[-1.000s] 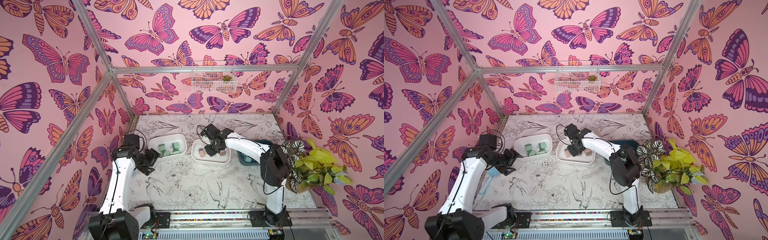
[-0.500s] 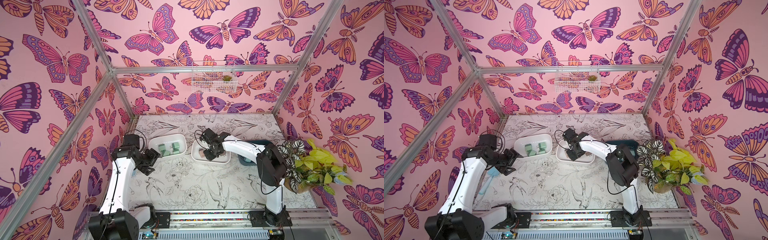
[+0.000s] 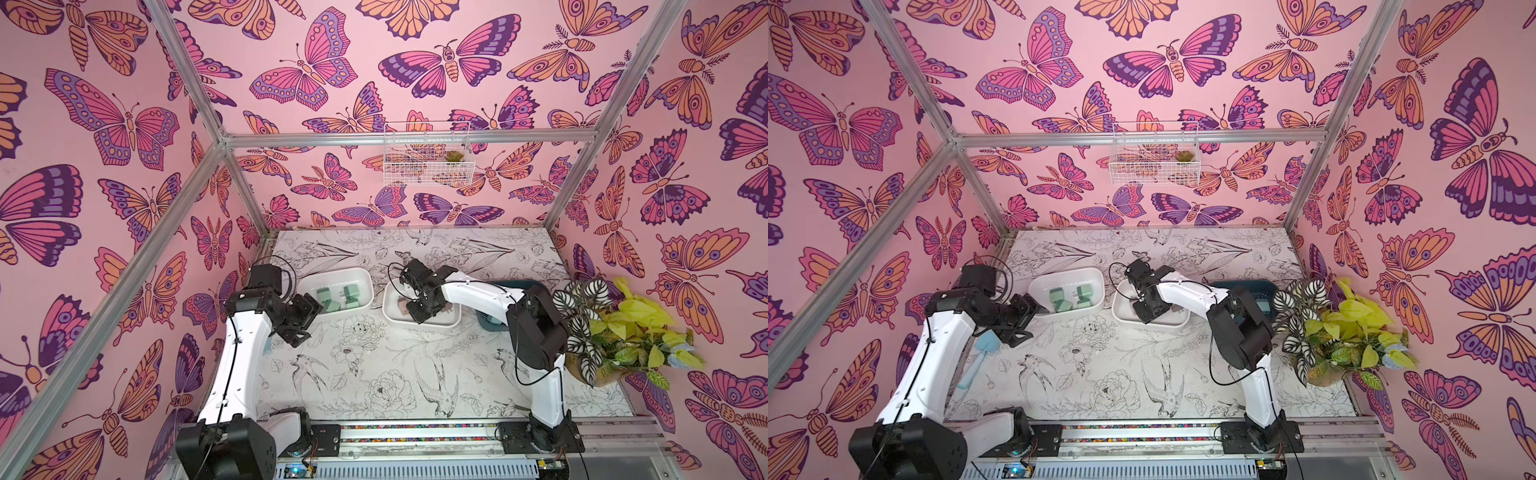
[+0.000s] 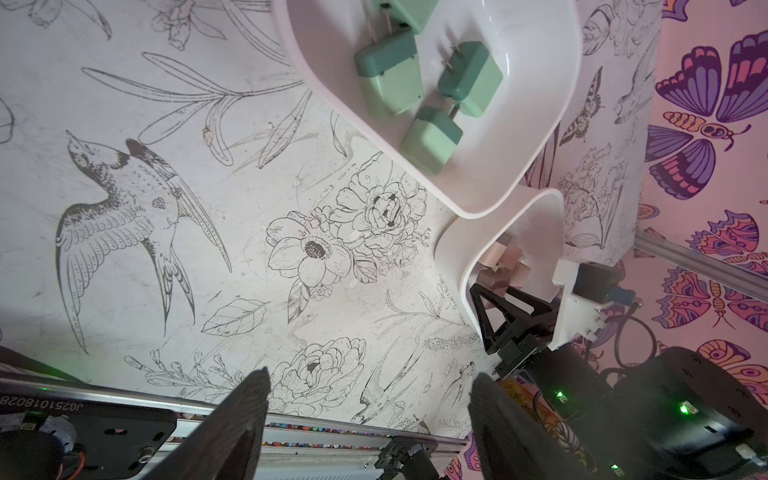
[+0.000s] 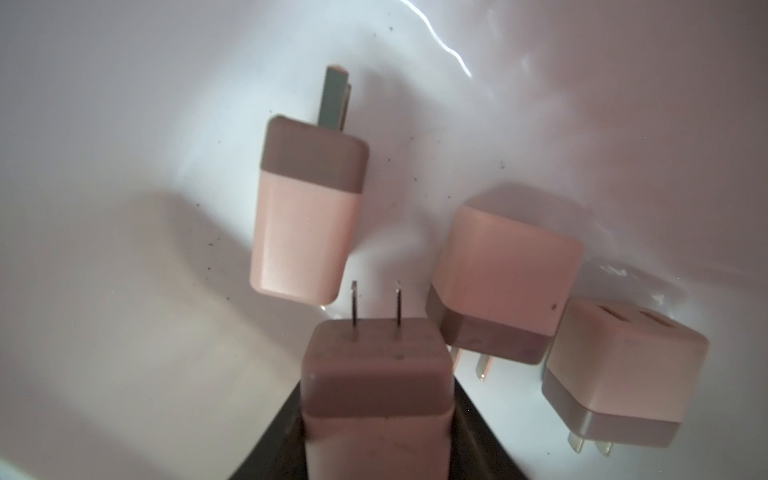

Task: Place the plugs by color into the storage box
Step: Place the plug in the storage box.

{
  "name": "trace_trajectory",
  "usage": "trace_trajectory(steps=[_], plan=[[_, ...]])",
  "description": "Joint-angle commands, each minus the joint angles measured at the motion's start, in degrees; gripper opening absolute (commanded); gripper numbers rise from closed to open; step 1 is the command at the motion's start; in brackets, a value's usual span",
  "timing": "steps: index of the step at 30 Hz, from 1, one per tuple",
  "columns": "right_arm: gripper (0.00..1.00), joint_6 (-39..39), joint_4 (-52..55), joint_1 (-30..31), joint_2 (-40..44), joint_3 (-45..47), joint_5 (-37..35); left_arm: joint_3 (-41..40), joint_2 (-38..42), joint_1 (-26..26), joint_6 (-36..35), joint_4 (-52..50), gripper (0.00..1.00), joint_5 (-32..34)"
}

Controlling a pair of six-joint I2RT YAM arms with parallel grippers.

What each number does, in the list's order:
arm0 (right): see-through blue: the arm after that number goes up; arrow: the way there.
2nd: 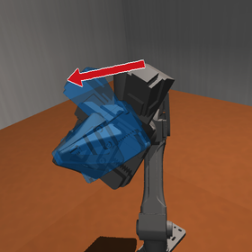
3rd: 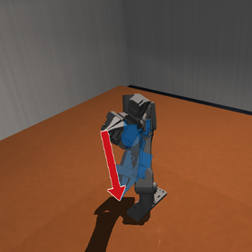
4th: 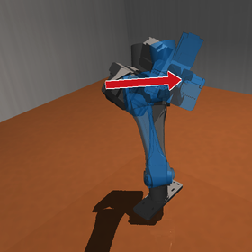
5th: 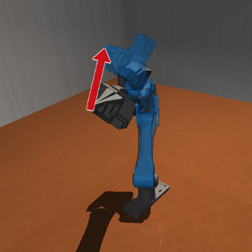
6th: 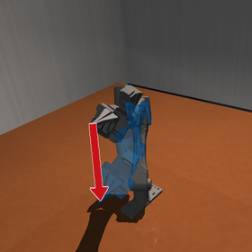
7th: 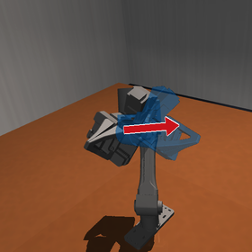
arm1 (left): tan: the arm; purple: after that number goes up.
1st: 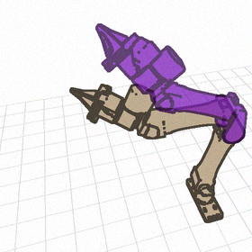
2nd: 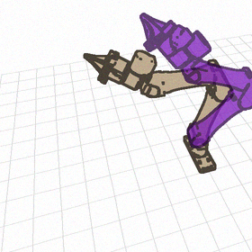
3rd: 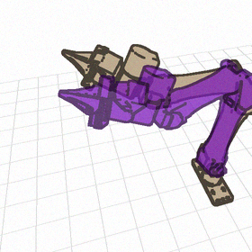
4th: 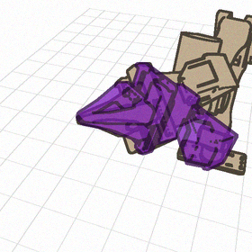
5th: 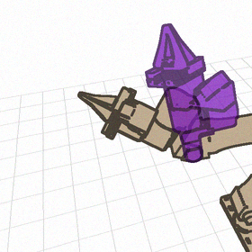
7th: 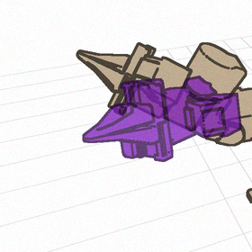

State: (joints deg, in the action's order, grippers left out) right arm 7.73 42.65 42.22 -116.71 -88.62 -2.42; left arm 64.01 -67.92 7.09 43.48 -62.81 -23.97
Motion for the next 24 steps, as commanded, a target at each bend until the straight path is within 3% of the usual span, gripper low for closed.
trace_trajectory(steps=[1, 9, 24], plan=[[0.47, 1.3, 0.1, 0.2, -0.9, 0.4, 0.5, 2.1, -1.1, -1.3, -3.1, -0.1, 0.78, 1.7], [0.49, 2.2, 0.3, 0.3, -2.2, -1.0, 1.8, 6.0, -3.2, -5.1, -5.2, -0.6, 0.78, 4.8], [0.57, 1.4, 0.8, 0.2, 0.2, -1.6, 0.0, 8.2, -4.4, -6.0, -6.3, -1.0, 0.79, 6.1]])
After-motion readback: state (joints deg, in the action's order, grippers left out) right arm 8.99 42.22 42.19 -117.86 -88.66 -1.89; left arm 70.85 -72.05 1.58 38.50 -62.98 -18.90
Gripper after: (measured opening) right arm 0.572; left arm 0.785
